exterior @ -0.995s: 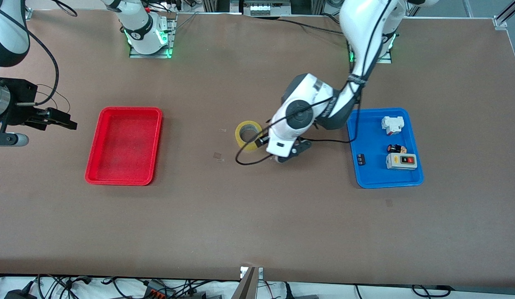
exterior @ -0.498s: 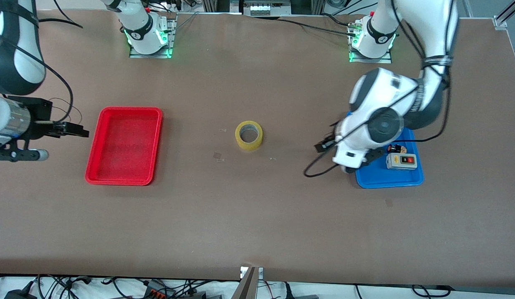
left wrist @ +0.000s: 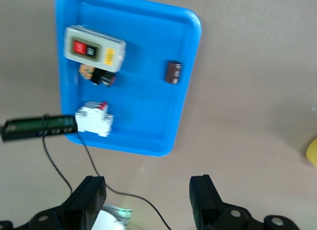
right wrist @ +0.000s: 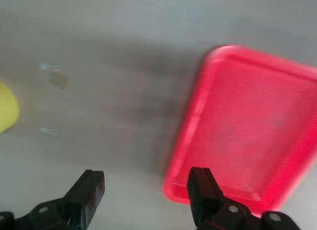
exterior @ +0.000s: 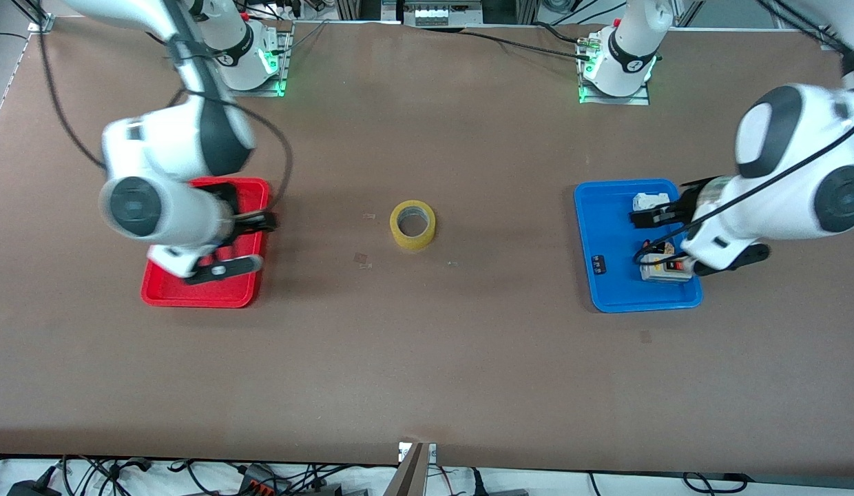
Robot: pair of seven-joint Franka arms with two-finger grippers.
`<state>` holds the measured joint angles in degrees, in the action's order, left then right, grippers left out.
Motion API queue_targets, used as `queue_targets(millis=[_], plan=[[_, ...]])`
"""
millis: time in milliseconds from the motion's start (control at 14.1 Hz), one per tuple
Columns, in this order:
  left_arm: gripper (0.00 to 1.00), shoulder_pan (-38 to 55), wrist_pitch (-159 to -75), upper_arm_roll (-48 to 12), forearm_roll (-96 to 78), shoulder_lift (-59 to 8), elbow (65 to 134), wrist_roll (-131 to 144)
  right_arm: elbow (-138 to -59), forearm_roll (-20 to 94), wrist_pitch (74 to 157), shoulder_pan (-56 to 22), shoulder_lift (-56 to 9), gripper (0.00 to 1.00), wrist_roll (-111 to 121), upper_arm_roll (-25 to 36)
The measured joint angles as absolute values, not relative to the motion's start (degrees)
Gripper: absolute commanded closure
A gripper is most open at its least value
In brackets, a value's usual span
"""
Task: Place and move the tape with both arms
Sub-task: 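Withdraw the left gripper while the right gripper reaches toward the tape, then lower the right gripper onto the tape roll and grasp its rim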
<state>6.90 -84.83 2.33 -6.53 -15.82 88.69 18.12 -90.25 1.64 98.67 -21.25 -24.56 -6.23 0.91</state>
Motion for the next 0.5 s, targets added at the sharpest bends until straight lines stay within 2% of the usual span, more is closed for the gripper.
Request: queue_targets(millis=[142,498], plan=[[0.00,4.30,-84.57,2.22,-6.30,-12.76,88.73,13.24,-90.21,3.75,99.40,-27.25,-27.39,0.00,-11.41,0.81],[0.00,-4.98,-87.05,-1.18,-6.24,-5.29,88.67,0.63,-88.92,5.09,111.46,-37.59,-36.31,0.00,-25.25,0.80]])
